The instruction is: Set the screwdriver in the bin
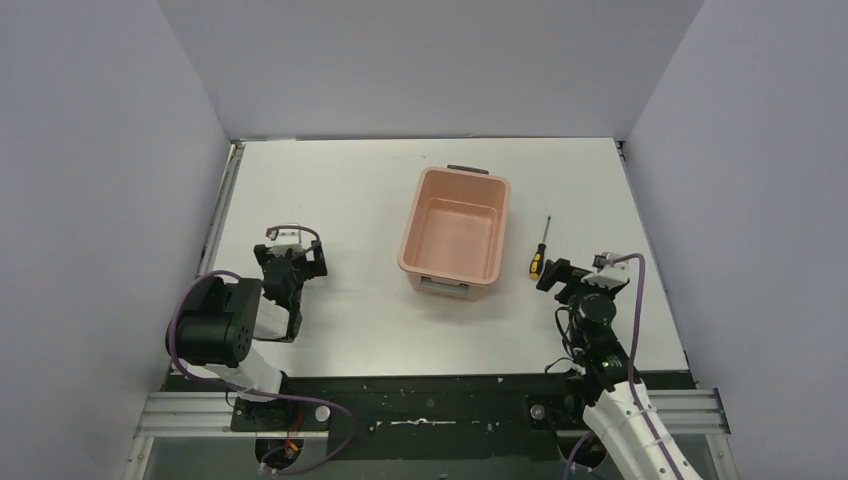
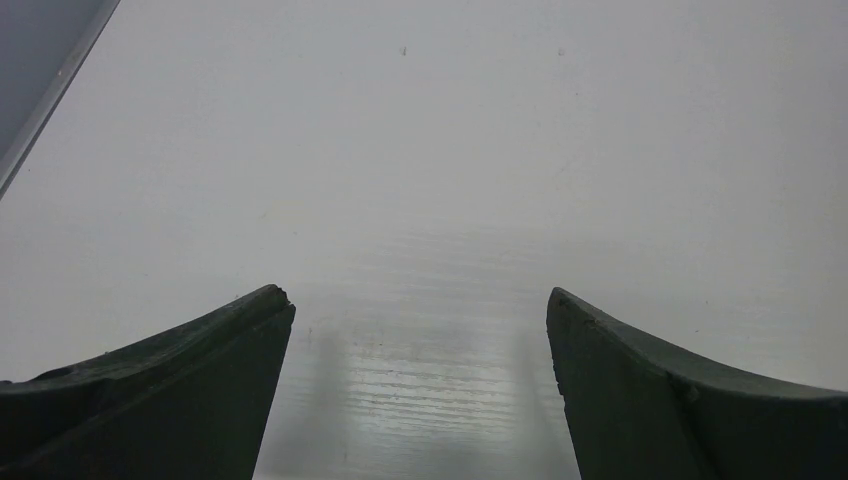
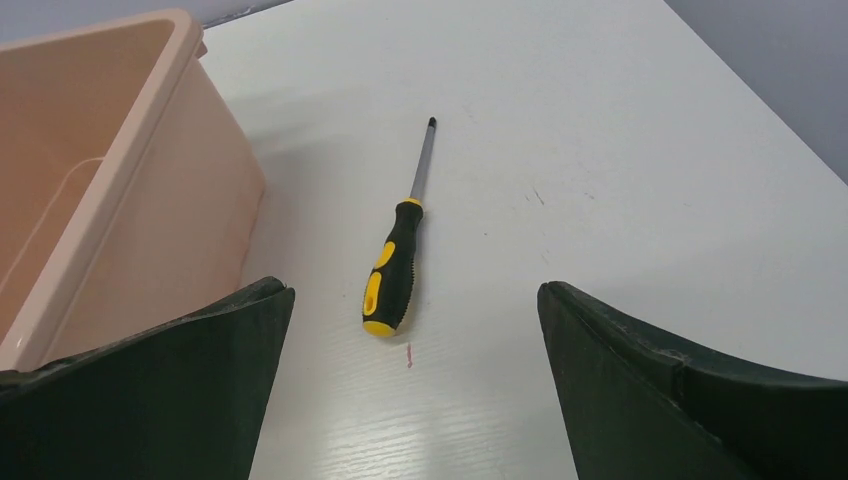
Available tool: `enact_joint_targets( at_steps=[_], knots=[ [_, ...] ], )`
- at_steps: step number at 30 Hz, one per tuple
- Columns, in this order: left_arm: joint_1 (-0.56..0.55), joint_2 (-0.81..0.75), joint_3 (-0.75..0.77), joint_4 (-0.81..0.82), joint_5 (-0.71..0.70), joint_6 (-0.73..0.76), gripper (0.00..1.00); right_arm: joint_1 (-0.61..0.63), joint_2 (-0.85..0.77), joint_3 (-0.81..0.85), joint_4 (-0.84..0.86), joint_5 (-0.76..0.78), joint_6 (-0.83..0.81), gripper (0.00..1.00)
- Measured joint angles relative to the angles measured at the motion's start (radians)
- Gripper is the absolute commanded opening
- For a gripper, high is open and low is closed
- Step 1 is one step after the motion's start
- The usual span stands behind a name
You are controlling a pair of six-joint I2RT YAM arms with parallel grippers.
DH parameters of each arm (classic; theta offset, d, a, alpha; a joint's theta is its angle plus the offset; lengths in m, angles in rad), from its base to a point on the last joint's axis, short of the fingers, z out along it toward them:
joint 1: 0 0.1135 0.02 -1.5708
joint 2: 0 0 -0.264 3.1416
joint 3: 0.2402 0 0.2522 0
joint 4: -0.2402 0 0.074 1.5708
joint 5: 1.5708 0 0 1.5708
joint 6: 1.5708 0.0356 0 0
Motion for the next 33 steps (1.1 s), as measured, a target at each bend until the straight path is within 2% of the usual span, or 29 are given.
enact_joint_targets(
  at_steps=[3, 5, 11, 14, 16, 21, 28, 30, 33],
  knots=[
    [0.0, 0.0, 0.0, 0.0, 0.0, 0.0, 0.97, 0.0, 0.068, 0.07, -0.047, 0.025, 0.019, 1.0],
    [0.0, 0.0, 0.0, 0.0, 0.0, 0.0, 0.97, 0.0, 0.167, 0.193, -0.108, 0.056, 0.036, 1.0],
    [0.0, 0.0, 0.0, 0.0, 0.0, 0.0, 0.97, -0.035, 0.623, 0.799, -0.33, 0.074, 0.053, 1.0],
    [0.0, 0.0, 0.0, 0.0, 0.0, 0.0, 0.97, -0.091, 0.889, 1.104, -0.446, -0.005, 0.056, 0.99],
    [0.0, 0.0, 0.0, 0.0, 0.0, 0.0, 0.97, -0.131, 1.027, 1.204, -0.504, -0.069, 0.056, 0.94],
    [0.0, 0.0, 0.0, 0.0, 0.0, 0.0, 0.97, -0.182, 1.236, 1.202, -0.623, -0.172, 0.053, 0.77],
    [0.0, 0.0, 0.0, 0.0, 0.0, 0.0, 0.97, -0.188, 1.427, 1.046, -0.643, -0.255, 0.049, 0.62],
    [0.0, 0.0, 0.0, 0.0, 0.0, 0.0, 0.97, -0.187, 1.449, 1.014, -0.639, -0.264, 0.053, 0.45],
    [0.0, 0.0, 0.0, 0.0, 0.0, 0.0, 0.97, -0.187, 1.448, 1.009, -0.61, -0.271, 0.044, 0.06]
  ],
)
